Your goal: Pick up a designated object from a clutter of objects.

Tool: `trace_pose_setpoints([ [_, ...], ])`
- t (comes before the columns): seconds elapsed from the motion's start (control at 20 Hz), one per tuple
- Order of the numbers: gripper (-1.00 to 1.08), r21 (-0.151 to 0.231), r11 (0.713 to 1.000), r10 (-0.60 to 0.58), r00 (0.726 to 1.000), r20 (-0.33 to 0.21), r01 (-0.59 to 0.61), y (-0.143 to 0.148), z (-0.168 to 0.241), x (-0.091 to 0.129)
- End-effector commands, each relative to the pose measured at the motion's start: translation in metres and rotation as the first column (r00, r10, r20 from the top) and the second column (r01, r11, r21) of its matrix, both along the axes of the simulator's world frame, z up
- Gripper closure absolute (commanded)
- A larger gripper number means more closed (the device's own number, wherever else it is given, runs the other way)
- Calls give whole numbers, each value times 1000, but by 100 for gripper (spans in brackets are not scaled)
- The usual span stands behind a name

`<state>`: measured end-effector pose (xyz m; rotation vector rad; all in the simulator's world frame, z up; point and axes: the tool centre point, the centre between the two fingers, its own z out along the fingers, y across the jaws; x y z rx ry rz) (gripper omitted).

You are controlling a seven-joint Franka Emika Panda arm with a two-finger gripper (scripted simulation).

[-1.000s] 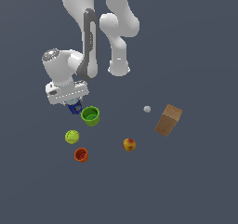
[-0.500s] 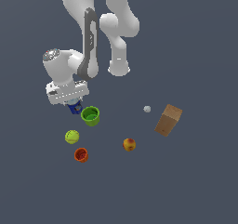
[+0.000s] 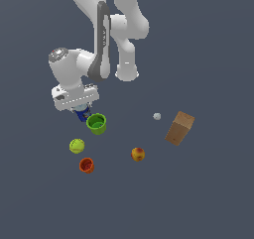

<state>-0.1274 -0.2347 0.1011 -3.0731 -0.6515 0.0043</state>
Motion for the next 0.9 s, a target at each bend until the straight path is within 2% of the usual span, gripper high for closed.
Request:
trace_pose_setpoints([
  [0.0, 108, -2, 1000, 0, 1000, 3, 0, 12, 11, 7],
  [0.35, 108, -5, 1000, 0, 1000, 2, 0, 60, 51, 29],
  [0.85, 108, -7, 1000, 0, 1000, 2, 0, 150, 126, 73],
])
